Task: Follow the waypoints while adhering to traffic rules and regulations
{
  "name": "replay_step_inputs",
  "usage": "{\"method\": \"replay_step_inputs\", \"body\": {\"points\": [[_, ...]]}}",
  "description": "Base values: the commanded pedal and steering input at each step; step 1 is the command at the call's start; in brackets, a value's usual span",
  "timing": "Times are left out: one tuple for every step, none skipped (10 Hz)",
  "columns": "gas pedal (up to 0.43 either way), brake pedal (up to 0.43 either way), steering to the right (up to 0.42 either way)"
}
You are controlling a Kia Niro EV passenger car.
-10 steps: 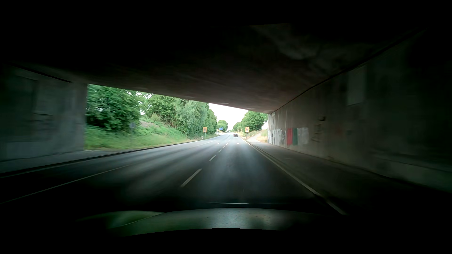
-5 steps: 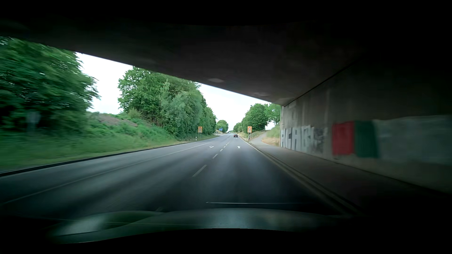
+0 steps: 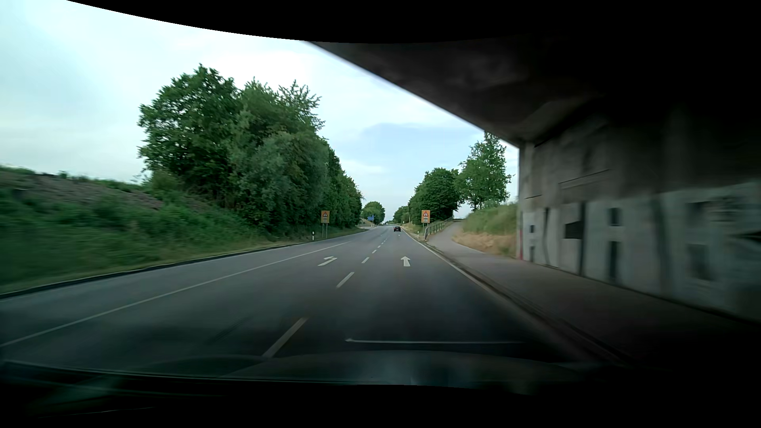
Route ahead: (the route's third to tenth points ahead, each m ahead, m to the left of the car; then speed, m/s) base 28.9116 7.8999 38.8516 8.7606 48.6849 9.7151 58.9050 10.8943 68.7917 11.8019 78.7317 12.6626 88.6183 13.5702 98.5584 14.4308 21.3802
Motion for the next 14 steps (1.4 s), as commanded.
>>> {"method": "replay_step_inputs", "body": {"points": [[0.067,0.006,0.000],[0.098,0.006,0.000],[0.110,0.006,0.000],[0.110,0.006,0.000],[0.110,0.006,0.000],[0.110,0.006,0.000],[0.110,0.006,0.000],[0.110,0.006,0.000],[0.110,0.006,0.000],[0.110,0.006,0.001],[0.110,0.006,0.001],[0.110,0.006,0.001],[0.110,0.006,0.001],[0.110,0.006,0.001]]}}
